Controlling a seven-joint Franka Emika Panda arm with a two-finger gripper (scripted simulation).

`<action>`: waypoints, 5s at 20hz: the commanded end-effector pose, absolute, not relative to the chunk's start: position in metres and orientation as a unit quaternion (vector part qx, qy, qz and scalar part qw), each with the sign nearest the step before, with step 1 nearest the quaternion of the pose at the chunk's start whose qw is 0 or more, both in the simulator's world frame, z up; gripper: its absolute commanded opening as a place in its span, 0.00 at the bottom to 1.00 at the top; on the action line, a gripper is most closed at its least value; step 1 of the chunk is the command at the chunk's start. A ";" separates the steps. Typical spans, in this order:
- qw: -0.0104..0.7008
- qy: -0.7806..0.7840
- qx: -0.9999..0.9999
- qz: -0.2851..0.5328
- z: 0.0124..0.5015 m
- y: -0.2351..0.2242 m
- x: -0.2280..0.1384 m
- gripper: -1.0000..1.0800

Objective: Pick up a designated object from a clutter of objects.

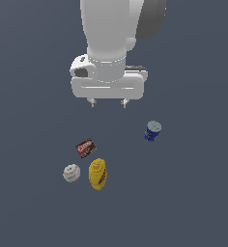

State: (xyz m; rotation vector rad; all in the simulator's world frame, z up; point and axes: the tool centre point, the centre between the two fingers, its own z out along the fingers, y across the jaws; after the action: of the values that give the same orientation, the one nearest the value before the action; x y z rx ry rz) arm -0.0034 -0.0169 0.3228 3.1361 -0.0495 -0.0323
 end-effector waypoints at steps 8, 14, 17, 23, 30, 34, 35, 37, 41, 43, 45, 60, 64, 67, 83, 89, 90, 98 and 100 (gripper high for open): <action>0.004 -0.027 1.000 -0.002 0.338 -0.020 0.000 0.96; 0.004 -0.028 1.000 -0.001 0.338 -0.019 0.000 0.96; 0.005 -0.032 0.999 -0.001 0.334 -0.015 0.000 0.96; 0.007 -0.046 0.999 -0.001 0.317 0.002 0.001 0.96; 0.010 -0.075 0.997 0.000 0.282 0.038 0.000 0.96; 0.011 -0.097 0.995 0.001 0.256 0.066 -0.005 0.96; 0.011 -0.102 0.995 0.001 0.250 0.072 -0.007 0.96; 0.011 -0.113 0.994 0.002 0.237 0.086 -0.011 0.96; 0.011 -0.134 0.991 0.003 0.212 0.113 -0.021 0.96; 0.010 -0.144 0.990 0.003 0.199 0.126 -0.027 0.96; 0.009 -0.154 0.988 0.003 0.187 0.139 -0.034 0.96; 0.001 -0.207 0.978 0.001 0.129 0.202 -0.080 0.96; 0.000 -0.211 0.978 0.000 0.125 0.206 -0.084 0.96; 0.000 -0.210 0.978 0.000 0.125 0.206 -0.084 0.96; 0.000 -0.211 0.977 0.000 0.076 0.207 -0.086 0.96; 0.000 -0.211 0.977 0.000 0.074 0.207 -0.086 0.00; 0.000 -0.211 0.977 0.000 0.074 0.207 -0.086 0.00; -0.001 -0.211 0.978 0.001 0.075 0.208 -0.086 0.00; -0.001 -0.211 0.978 0.001 0.077 0.206 -0.086 0.00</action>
State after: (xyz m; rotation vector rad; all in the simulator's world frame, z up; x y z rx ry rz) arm -0.0863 0.2069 0.0754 3.0714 -0.6617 -0.0008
